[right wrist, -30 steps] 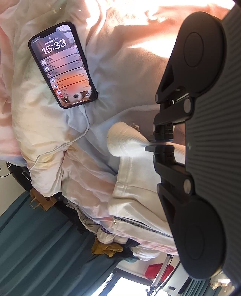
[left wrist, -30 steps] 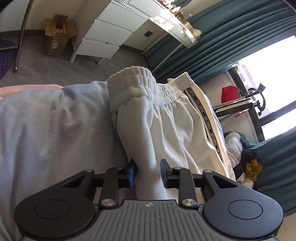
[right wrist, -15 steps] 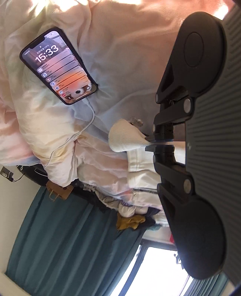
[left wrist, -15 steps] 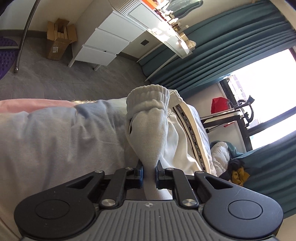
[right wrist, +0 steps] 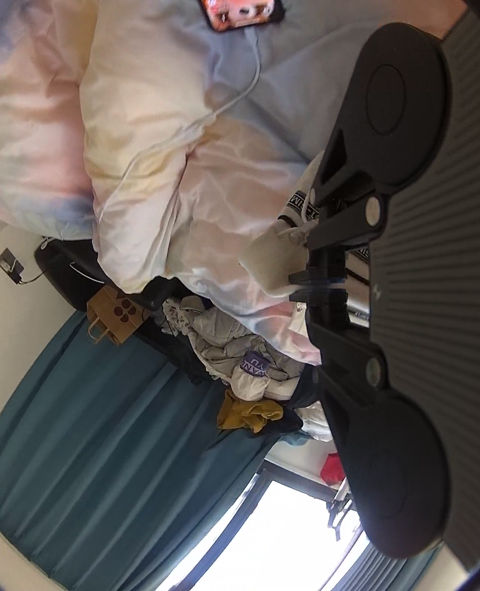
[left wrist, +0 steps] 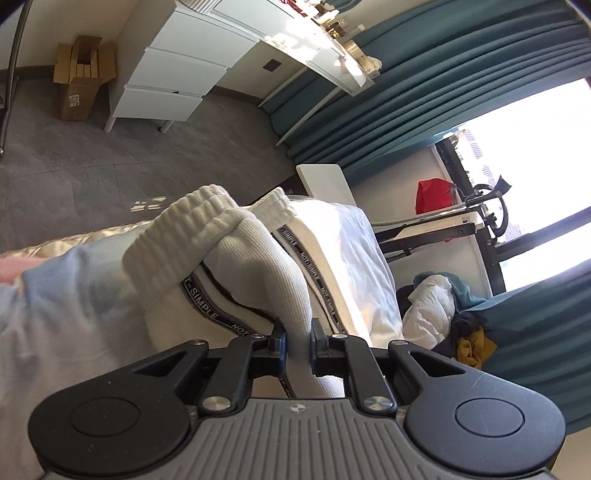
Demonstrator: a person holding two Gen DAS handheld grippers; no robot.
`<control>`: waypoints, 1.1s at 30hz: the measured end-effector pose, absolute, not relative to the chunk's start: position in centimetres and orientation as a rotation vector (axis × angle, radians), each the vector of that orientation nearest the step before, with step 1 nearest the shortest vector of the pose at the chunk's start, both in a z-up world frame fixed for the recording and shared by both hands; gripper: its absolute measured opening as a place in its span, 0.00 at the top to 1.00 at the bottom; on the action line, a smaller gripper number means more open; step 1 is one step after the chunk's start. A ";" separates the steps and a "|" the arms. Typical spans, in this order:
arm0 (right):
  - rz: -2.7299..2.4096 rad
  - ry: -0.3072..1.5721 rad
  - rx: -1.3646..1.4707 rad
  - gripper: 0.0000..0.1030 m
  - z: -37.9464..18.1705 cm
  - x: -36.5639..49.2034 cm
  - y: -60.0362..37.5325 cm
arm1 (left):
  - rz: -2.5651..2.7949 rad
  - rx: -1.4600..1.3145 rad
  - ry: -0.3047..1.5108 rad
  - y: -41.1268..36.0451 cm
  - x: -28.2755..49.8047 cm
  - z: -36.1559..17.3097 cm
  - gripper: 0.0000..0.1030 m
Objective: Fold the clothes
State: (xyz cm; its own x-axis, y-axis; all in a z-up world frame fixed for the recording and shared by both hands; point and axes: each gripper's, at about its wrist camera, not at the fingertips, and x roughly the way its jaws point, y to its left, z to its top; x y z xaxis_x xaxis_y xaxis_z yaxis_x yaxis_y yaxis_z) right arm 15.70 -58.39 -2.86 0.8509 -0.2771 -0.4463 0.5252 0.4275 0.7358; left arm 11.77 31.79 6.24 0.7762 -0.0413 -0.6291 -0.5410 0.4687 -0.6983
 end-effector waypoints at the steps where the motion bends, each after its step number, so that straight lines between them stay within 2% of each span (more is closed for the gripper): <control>1: -0.509 0.284 0.989 0.95 -2.8 17.9 -58.3 | 0.340 -1.033 0.646 31.6 14.1 6.3 0.88; 7: -0.520 0.340 0.913 0.95 -5.9 32.4 -58.0 | 0.424 -0.905 0.752 29.6 27.6 4.5 0.88; 12: -0.510 0.417 0.767 0.95 -12.1 41.2 -57.4 | 0.430 -0.779 0.844 29.0 36.4 -0.9 0.87; 16: -0.460 0.369 0.730 0.95 -15.6 42.9 -57.4 | 0.406 -0.664 0.867 27.4 38.9 -2.4 0.83; 21: -0.411 0.363 0.747 0.92 -14.8 42.5 -57.9 | 0.360 -0.681 0.877 27.4 38.8 -2.0 0.80; 22: -0.397 0.367 0.761 0.91 -14.4 42.2 -58.2 | 0.336 -0.704 0.870 27.5 38.0 -1.7 0.78; 24: -0.363 0.370 0.789 0.91 -13.3 41.1 -58.7 | 0.289 -0.749 0.856 27.8 36.4 -1.1 0.66; 25: -0.348 0.373 0.800 0.91 -12.7 40.6 -58.9 | 0.266 -0.772 0.848 27.9 35.6 -0.8 0.53; 29: -0.317 0.355 0.823 0.90 -9.6 36.1 -59.1 | 0.171 -0.861 0.817 28.5 32.5 0.4 0.37; 30: -0.314 0.352 0.826 0.87 -8.9 34.8 -59.1 | 0.151 -0.865 0.802 28.4 31.0 0.9 0.35; 33: -0.317 0.332 0.846 0.66 -7.8 30.2 -59.4 | 0.101 -0.888 0.749 28.4 25.8 2.1 0.28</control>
State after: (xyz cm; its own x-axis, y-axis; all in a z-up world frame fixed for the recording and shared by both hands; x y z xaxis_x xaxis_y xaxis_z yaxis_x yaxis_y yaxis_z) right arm 30.18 -59.40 -7.76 0.9025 -0.1402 -0.4072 0.4001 0.6225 0.6726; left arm 25.81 28.45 2.15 0.7455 -0.2165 -0.6304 -0.3762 0.6440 -0.6661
